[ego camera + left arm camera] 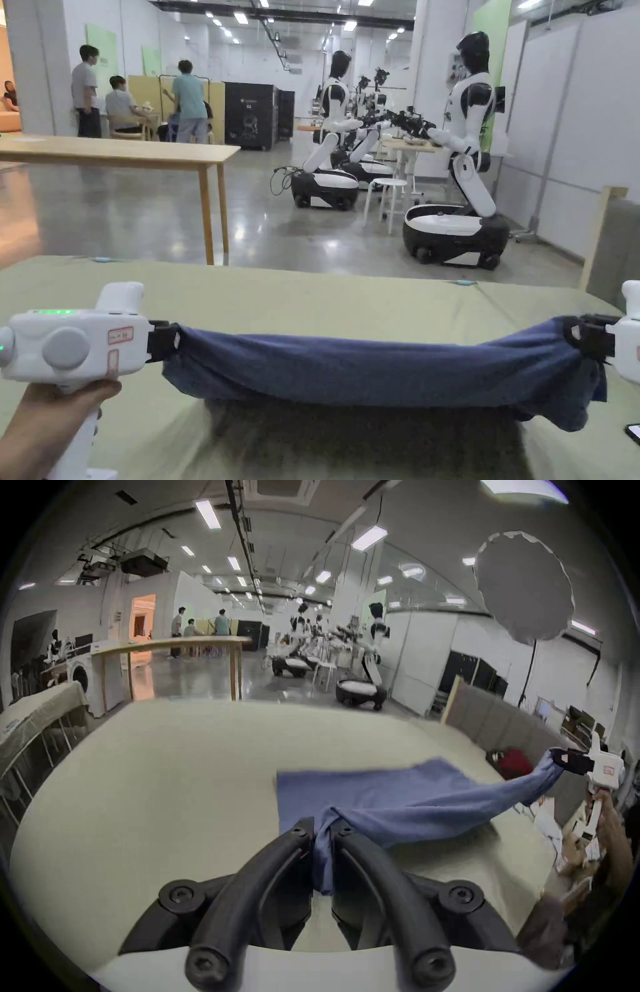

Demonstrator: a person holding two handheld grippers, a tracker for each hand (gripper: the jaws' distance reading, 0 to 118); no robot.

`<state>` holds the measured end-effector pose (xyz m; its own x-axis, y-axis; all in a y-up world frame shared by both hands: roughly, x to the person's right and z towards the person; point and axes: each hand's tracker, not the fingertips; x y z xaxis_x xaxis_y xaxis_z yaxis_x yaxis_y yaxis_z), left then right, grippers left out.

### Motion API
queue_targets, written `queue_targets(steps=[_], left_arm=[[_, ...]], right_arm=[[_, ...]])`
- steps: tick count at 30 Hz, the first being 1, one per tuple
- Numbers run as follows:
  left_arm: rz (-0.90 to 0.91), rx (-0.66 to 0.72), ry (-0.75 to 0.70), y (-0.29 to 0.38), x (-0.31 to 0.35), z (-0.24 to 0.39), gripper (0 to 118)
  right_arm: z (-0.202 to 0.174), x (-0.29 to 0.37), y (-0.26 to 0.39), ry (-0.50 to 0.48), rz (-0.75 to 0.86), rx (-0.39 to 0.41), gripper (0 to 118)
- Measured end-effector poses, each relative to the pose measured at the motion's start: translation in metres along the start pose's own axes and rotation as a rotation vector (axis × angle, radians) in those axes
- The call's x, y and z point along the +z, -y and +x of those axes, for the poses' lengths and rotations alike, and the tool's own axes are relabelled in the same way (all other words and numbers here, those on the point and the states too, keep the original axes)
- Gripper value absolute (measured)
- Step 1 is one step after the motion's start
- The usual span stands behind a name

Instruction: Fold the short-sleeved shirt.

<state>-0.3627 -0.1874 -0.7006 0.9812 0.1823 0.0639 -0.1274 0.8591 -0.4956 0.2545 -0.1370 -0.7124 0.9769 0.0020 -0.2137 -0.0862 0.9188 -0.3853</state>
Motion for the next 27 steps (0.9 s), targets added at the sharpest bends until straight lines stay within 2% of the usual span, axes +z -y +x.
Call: queue_targets(steps=[2,6,10,13,18,25,27], left_arm=[[-0.068,0.022,0.021,0.032,0.005,-0.005,6],[-0.132,0.022,0.051,0.084,0.020,-0.015,6],[-0.208,0.011,0.078,0.123,0.029,-0.023,6],[-0.264,-0.012,0.102,0.149,0.034,-0.027,6],[-0.308,-0.020,0.113,0.180,0.037,-0.031,6],[-0.270,-0.038,0.112,0.198,0.038,-0.033,6],[-0.252,-0.034,0.107,0.201,0.040,-0.032,16]], right_arm=[[-0.001,0.007,0.033,-0.013,-0.085,0.033,1],[-0.004,0.025,0.095,-0.095,-0.228,0.037,1],[0.000,0.034,0.148,-0.092,-0.352,0.097,1],[0.000,0.039,0.175,-0.101,-0.427,0.096,1],[-0.007,0.029,0.204,-0.084,-0.515,0.116,1],[-0.008,0.018,0.215,-0.082,-0.570,0.149,2],[-0.006,0.017,0.216,-0.091,-0.574,0.150,4]])
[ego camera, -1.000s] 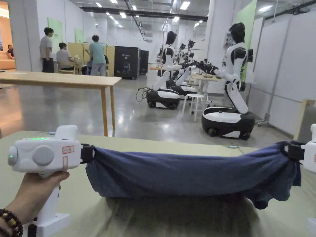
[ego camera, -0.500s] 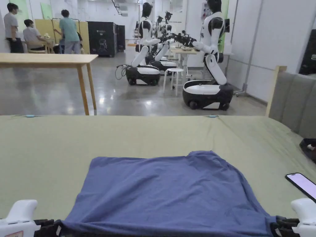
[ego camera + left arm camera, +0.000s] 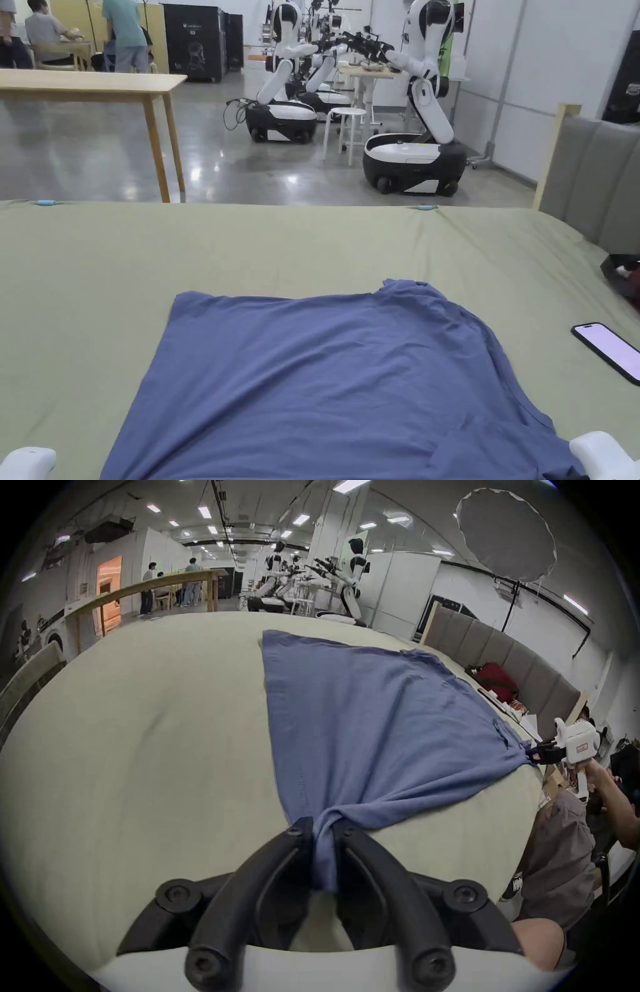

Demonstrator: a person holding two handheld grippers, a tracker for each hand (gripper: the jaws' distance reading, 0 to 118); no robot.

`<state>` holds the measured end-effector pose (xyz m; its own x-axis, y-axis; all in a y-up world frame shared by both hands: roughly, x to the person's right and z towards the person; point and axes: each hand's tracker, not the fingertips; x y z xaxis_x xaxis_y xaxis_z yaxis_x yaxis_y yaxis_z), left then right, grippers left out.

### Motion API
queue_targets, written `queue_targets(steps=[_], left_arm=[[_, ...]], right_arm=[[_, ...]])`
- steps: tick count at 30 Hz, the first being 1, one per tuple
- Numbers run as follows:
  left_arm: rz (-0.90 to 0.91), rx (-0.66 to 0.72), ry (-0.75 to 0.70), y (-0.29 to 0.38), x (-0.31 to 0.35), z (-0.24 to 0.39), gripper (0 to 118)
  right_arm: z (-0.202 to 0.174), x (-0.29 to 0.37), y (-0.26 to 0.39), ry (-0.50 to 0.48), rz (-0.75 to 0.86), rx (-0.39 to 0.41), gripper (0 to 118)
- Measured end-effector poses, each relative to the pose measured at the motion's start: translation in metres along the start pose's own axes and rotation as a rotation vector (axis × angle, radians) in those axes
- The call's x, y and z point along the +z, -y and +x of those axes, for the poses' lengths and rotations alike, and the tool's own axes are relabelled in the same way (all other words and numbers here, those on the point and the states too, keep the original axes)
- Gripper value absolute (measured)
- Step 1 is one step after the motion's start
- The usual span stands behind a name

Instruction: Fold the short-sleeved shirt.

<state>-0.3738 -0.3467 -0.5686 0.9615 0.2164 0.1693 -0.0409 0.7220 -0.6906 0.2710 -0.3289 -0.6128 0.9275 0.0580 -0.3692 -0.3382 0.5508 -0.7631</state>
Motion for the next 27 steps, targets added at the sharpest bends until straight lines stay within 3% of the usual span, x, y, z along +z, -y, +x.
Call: queue_targets(steps=[1,2,3,4,6,7,8,11,12,13,14,15,17,18,20,23,27], left_arm=[[0.009,-0.004,-0.002,0.002,0.001,0.001,34],[0.017,-0.005,0.002,0.003,0.002,0.001,76],[0.025,-0.002,0.013,0.004,0.003,0.000,109],[0.029,-0.001,0.029,0.005,0.002,0.000,118],[0.054,-0.002,0.004,0.005,0.003,0.003,118],[0.015,-0.005,0.035,0.006,0.001,0.004,118],[-0.005,-0.002,0.042,0.008,-0.008,-0.020,118],[0.068,0.034,0.016,0.006,0.009,-0.032,117],[0.107,0.046,0.016,0.005,0.042,-0.005,114],[0.135,0.063,0.017,0.003,0.056,-0.003,107],[0.161,0.075,0.014,0.002,0.072,0.000,84],[0.197,0.079,-0.004,0.001,0.088,0.004,57],[0.287,0.067,-0.026,-0.004,0.120,0.021,8],[0.314,0.060,-0.040,-0.004,0.130,0.026,7],[0.364,0.063,-0.061,-0.005,0.142,0.032,1],[0.389,0.084,-0.027,-0.005,0.155,0.042,0],[0.385,0.063,-0.040,0.003,0.160,0.050,0]], right_arm=[[0.001,-0.001,0.001,-0.003,0.002,0.005,12],[-0.001,0.000,0.002,-0.003,0.008,0.008,19],[-0.001,0.001,0.005,0.017,0.029,0.010,26],[0.000,0.003,0.007,0.023,0.052,0.014,45],[0.003,0.008,0.012,0.034,0.073,-0.004,86],[0.006,0.012,0.013,0.058,0.073,-0.029,113],[0.009,0.018,0.015,0.056,0.074,-0.068,118],[0.010,0.064,0.025,0.029,0.252,-0.145,118],[0.008,0.085,0.028,0.037,0.309,-0.172,118],[0.006,0.103,0.031,0.055,0.347,-0.195,117],[0.002,0.124,0.034,0.075,0.394,-0.210,110],[-0.003,0.143,0.037,0.075,0.436,-0.222,96],[-0.014,0.171,0.040,0.038,0.509,-0.219,18],[-0.024,0.182,0.041,0.072,0.570,-0.215,0],[-0.034,0.191,0.042,0.153,0.620,-0.239,0],[-0.043,0.199,0.039,0.089,0.663,-0.272,0],[-0.063,0.208,0.038,0.097,0.687,-0.235,0]])
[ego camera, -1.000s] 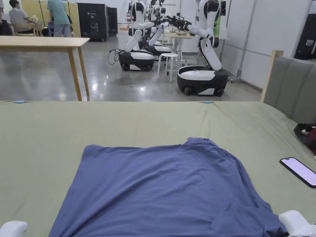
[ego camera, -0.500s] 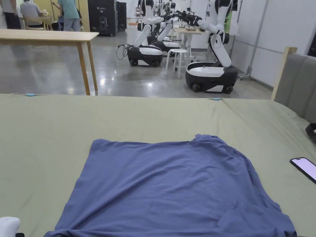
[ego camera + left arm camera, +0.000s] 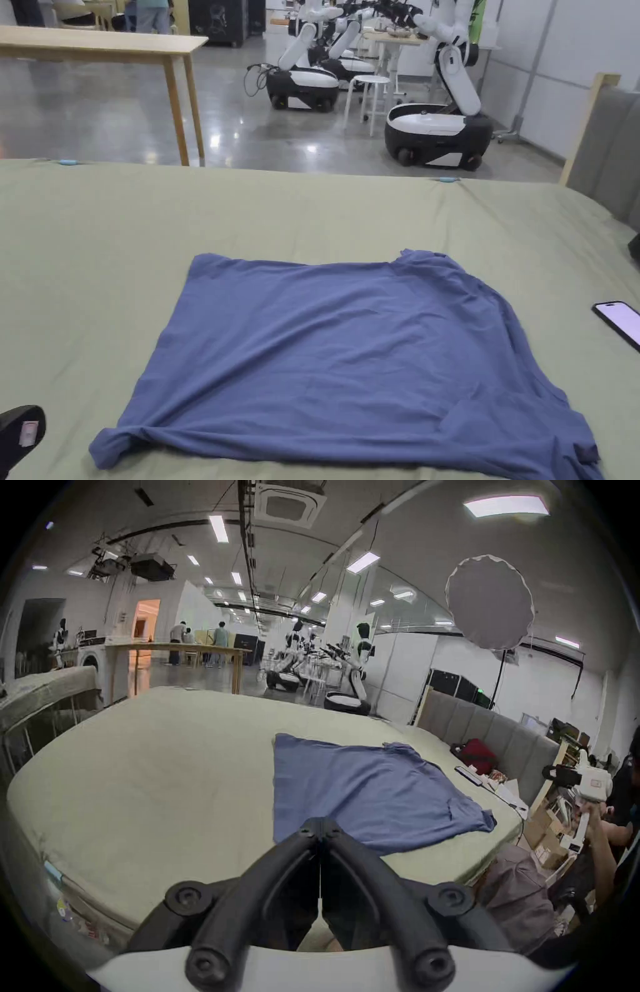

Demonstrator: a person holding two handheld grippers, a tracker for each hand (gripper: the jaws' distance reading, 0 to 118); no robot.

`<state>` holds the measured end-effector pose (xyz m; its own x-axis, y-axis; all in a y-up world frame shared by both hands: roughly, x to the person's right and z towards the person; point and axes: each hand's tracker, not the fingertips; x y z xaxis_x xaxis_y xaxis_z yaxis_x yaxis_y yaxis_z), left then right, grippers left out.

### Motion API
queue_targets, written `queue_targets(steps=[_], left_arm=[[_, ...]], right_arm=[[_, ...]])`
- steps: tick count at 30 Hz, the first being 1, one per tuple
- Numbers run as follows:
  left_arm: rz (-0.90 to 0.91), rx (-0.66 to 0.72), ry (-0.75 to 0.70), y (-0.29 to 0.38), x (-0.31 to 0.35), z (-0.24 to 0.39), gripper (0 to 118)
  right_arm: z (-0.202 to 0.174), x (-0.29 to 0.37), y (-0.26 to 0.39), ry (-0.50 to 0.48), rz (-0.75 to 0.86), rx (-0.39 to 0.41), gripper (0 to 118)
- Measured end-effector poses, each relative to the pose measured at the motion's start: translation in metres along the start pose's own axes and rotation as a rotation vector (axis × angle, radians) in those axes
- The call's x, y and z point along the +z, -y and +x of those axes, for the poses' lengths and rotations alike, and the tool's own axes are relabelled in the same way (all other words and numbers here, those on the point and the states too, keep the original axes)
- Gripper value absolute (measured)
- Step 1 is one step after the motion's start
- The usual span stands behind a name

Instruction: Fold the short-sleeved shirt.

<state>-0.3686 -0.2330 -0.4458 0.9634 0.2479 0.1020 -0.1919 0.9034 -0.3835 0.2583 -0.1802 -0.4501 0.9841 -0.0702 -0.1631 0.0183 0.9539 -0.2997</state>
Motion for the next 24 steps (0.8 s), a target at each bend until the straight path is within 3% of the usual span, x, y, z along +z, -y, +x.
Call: queue_targets(steps=[6,7,8,9,10,11,18,22,24], left_arm=[[-0.062,-0.004,-0.019,0.009,-0.013,-0.004,0],[-0.072,-0.009,-0.024,0.009,-0.020,-0.005,11],[-0.089,-0.011,-0.036,0.010,-0.028,-0.007,32],[-0.109,-0.015,-0.037,0.011,-0.037,-0.009,67],[-0.137,-0.017,-0.048,0.012,-0.046,-0.010,111],[-0.179,-0.027,-0.066,0.014,-0.059,-0.013,118],[-0.286,-0.072,-0.089,0.039,-0.128,-0.036,114],[-0.342,-0.099,-0.099,0.050,-0.150,-0.038,84],[-0.347,-0.120,-0.099,0.055,-0.154,-0.040,82]], right_arm=[[-0.016,0.005,-0.001,-0.050,-0.027,-0.022,0],[-0.017,0.002,0.000,-0.048,-0.035,-0.021,0],[-0.018,0.002,0.001,-0.050,-0.041,-0.020,0],[-0.020,0.001,0.002,-0.052,-0.047,-0.022,0],[-0.021,0.000,0.002,-0.055,-0.056,-0.025,0],[-0.020,-0.002,0.005,-0.054,-0.066,-0.029,0],[-0.025,-0.009,0.013,-0.048,-0.108,-0.030,0],[-0.024,-0.011,0.015,-0.042,-0.131,-0.030,0],[-0.022,-0.011,0.017,-0.040,-0.140,-0.030,0]])
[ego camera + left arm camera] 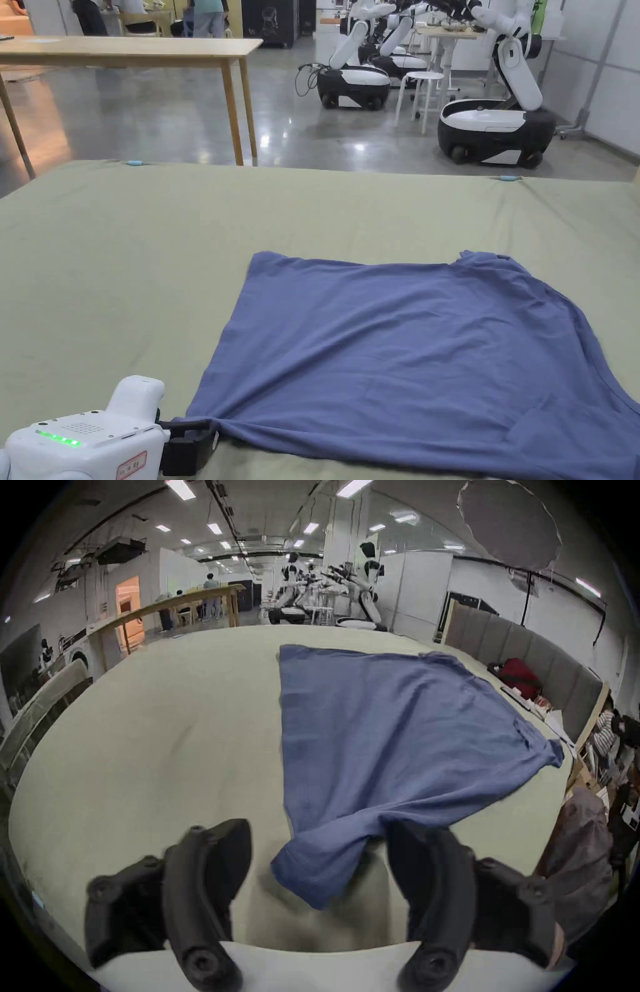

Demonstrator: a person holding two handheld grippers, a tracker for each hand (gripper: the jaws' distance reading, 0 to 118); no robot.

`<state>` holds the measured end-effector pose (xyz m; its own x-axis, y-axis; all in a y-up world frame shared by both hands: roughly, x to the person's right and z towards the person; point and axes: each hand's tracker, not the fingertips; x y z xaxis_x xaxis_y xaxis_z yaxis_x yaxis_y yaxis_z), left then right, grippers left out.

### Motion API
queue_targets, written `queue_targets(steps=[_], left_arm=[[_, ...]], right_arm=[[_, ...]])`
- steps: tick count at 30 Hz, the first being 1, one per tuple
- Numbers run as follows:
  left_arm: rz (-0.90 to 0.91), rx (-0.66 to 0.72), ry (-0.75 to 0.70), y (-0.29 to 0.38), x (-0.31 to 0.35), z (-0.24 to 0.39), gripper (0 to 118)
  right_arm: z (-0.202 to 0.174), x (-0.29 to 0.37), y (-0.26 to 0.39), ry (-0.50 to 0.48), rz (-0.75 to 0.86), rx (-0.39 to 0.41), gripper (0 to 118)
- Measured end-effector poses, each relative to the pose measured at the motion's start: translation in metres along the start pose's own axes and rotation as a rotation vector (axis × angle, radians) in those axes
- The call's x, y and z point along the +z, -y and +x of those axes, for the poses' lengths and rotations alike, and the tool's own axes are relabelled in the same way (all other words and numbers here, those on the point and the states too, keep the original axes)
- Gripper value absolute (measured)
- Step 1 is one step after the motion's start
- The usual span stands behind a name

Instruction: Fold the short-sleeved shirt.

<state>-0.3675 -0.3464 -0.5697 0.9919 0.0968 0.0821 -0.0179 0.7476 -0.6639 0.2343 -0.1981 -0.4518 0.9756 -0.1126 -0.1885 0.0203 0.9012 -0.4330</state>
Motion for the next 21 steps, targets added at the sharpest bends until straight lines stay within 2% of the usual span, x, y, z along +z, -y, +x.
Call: queue_targets(steps=[2,3,4,5,8,11,12,15,16,18,19,21], left_arm=[[-0.009,-0.004,-0.001,0.002,-0.003,0.005,70],[-0.011,-0.008,0.006,0.004,-0.004,0.005,58],[-0.006,-0.014,0.013,0.006,-0.004,0.005,26],[-0.005,-0.026,0.020,0.006,-0.004,0.011,7],[0.017,-0.080,-0.008,0.009,-0.004,0.018,6],[0.031,-0.076,-0.004,0.008,-0.002,0.018,6],[0.070,-0.131,-0.048,0.003,-0.001,0.015,6],[0.071,-0.123,-0.041,0.002,0.000,0.013,6],[0.011,-0.045,0.022,0.008,-0.002,0.016,6],[0.009,-0.059,0.019,0.007,-0.001,0.018,6],[0.010,-0.065,0.016,0.007,0.000,0.019,6],[0.017,-0.082,0.008,0.005,0.005,0.025,6]], right_arm=[[0.001,-0.002,0.001,0.003,-0.011,-0.005,0],[0.002,-0.002,0.002,0.006,-0.014,-0.009,0],[0.002,-0.003,0.002,0.007,-0.016,-0.012,0],[0.003,-0.004,0.002,0.007,-0.018,-0.013,0],[0.004,-0.005,0.003,0.012,-0.026,-0.013,0],[0.006,-0.008,0.005,0.011,-0.036,-0.013,0],[0.007,-0.010,0.005,0.013,-0.040,-0.009,0],[0.012,-0.023,0.002,0.021,-0.073,0.020,0],[0.014,-0.030,0.001,0.024,-0.087,0.023,0],[0.023,-0.049,0.000,0.027,-0.134,0.046,5],[0.028,-0.058,0.003,0.039,-0.147,0.058,31],[0.035,-0.077,0.006,0.032,-0.195,0.087,106]])
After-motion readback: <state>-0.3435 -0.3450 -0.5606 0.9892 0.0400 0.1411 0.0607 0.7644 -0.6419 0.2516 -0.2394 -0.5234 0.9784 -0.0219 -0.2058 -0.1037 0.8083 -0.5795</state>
